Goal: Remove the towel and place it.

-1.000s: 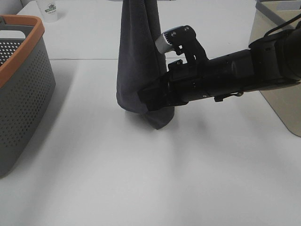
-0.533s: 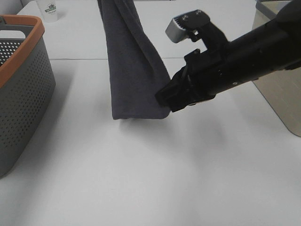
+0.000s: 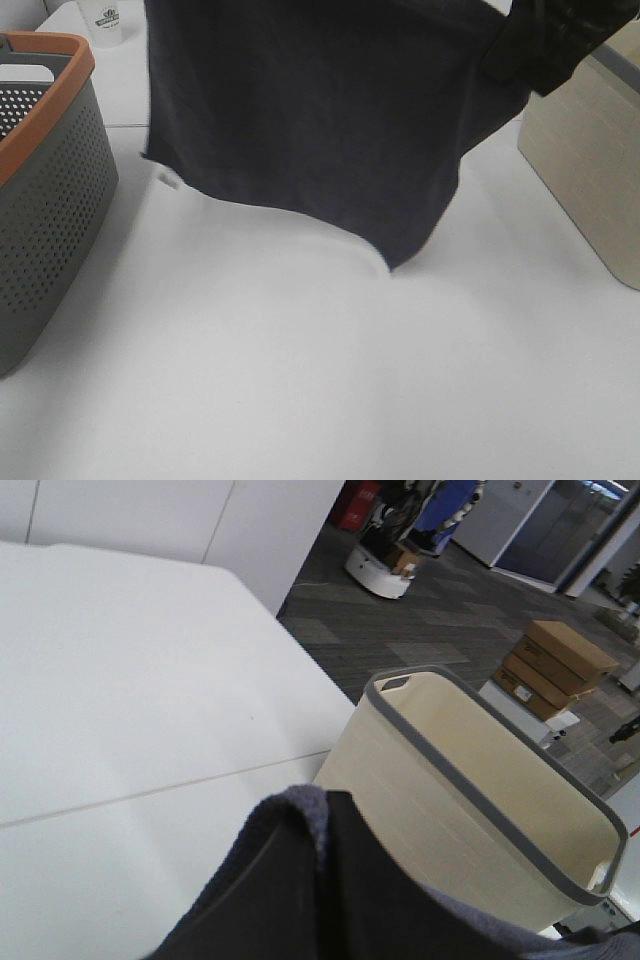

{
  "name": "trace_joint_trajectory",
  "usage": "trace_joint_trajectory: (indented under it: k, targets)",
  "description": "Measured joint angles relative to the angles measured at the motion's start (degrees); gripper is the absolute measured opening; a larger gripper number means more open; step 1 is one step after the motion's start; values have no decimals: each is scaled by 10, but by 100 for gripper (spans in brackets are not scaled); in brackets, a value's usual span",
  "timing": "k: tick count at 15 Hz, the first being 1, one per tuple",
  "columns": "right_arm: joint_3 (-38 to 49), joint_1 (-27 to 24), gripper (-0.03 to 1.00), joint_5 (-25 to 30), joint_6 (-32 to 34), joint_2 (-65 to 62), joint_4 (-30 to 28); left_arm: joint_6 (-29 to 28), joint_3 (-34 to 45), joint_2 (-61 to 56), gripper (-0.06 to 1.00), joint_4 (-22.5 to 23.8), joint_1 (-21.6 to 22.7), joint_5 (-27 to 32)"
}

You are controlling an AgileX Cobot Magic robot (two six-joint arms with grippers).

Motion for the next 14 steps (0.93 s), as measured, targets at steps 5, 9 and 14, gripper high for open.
trace_joint_trajectory:
  k: [5, 9, 14]
  targets:
    - [-54, 0, 2, -13, 0, 1, -128, 109, 135, -33, 0, -187, -4, 35]
    - [-54, 0, 2, -72, 42, 31, -157, 183, 140, -28, 0, -243, -4, 61]
    - [-54, -13, 2, -183, 168, 103, -267, 280, 123, 60, 0, -348, -5, 98]
